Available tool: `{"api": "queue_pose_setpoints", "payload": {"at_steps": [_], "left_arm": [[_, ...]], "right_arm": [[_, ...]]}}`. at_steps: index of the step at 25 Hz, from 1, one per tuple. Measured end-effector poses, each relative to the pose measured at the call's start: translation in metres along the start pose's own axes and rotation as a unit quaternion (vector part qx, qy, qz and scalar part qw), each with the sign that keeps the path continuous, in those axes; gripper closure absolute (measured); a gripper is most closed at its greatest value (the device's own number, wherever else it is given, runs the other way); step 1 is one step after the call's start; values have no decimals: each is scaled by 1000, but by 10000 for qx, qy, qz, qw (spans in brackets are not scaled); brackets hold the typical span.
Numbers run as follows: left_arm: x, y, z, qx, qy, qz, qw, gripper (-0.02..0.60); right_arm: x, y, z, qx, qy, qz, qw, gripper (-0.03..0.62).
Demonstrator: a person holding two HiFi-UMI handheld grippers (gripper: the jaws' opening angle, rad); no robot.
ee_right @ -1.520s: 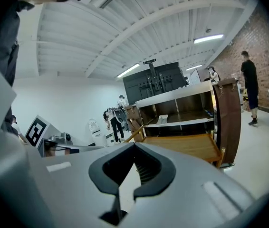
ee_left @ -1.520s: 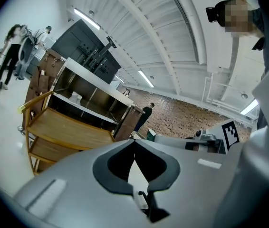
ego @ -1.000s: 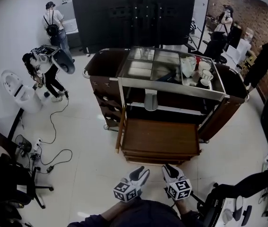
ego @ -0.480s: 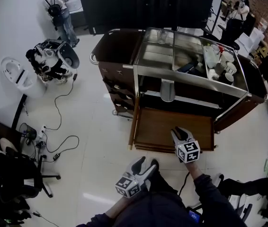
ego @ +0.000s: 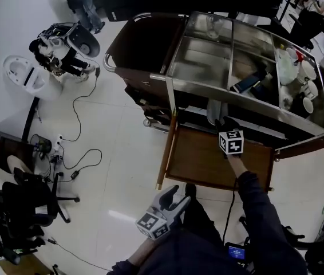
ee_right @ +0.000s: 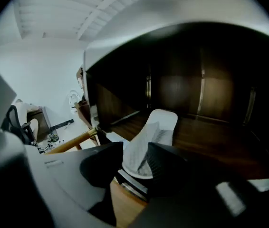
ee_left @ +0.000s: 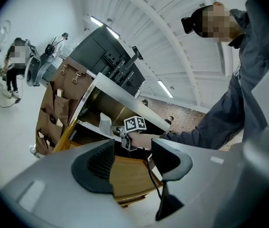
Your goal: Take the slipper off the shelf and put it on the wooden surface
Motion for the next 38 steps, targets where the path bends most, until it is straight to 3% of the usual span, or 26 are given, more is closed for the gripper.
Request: {"api": "queue_pose_setpoints", "payload": {"at_steps": [6,7,8,11,14,18,22,28,31,34,38], "left_arm": [[24,13,11,-214,110,267,9994,334],[27,14,11,-242,149,273,9992,336],[30,15,10,-259,187,267,9991,337],[37,19,7,-257,246,197,9992,341],[39,17,5,-274,217,88,9993,348],[30,10,6,-240,144,-141,9995,351],[-2,0,3,-127,173,-333,9992,359],[-78,-7,-14,30,329,-241,9992,365],[-111,-6,-26,114,296,-144,9994,366],[-143,-5,-33,224,127,-93,9996,367],[-169,-11,-37,241,-39,-200,9995,368]], "right_arm": [[74,-41,18,-11,225,-465,9987,447],[80,-44,17,-23,303,-536,9981,466],[84,-45,16,-63,365,-588,9976,541],[79,-39,17,-64,247,-665,9975,580],[43,-10,11,-8,13,-367,9993,585],[-28,46,-42,-37,-180,-53,9998,585],[-79,101,-125,19,33,-149,9999,586],[-53,128,-226,265,955,-376,9944,583],[-39,128,-238,445,1424,-375,9881,530],[-66,143,-226,383,1049,-462,9927,530],[-138,185,-212,469,433,-140,9979,530]]}}
Point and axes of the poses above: the fingertips, and each gripper's own axes: x forward along the fingers, y to its left, z out of its top, the point moved 6 cm from there along -x, backward along the fingers, and after that the axes turned 14 degrees about x, right-handed, at the moved point
